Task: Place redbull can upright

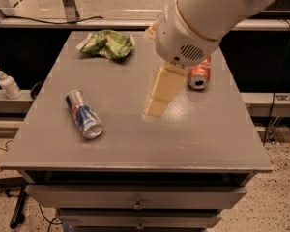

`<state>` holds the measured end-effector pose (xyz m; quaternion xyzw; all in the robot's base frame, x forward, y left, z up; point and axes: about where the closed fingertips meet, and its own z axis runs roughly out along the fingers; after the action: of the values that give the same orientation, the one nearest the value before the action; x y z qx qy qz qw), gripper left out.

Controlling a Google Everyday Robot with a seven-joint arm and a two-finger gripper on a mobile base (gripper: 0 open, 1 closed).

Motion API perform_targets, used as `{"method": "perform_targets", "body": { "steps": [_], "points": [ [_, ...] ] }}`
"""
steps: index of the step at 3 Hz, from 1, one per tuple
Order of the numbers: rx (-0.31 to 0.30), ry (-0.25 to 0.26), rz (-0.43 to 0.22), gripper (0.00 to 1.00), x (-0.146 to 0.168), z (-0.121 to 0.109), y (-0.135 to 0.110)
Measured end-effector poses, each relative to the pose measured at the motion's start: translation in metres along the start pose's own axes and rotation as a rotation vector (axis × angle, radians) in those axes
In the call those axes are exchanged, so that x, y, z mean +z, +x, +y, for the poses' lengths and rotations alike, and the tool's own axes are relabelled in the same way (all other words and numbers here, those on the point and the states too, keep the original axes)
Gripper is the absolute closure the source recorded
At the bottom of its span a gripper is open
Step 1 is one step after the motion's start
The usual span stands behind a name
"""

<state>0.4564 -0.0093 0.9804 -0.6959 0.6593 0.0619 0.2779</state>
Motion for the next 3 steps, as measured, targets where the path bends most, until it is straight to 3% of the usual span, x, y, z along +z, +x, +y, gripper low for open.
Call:
{"method": "perform_targets", "body": {
  "steps": [1, 3],
  "points": [
    [-0.057, 0.01, -0.05, 0.0, -0.002, -0.002, -0.01],
    [-0.322, -0.001, -0.175, 0.0, 0.06, -0.012, -0.068]
  ]
}}
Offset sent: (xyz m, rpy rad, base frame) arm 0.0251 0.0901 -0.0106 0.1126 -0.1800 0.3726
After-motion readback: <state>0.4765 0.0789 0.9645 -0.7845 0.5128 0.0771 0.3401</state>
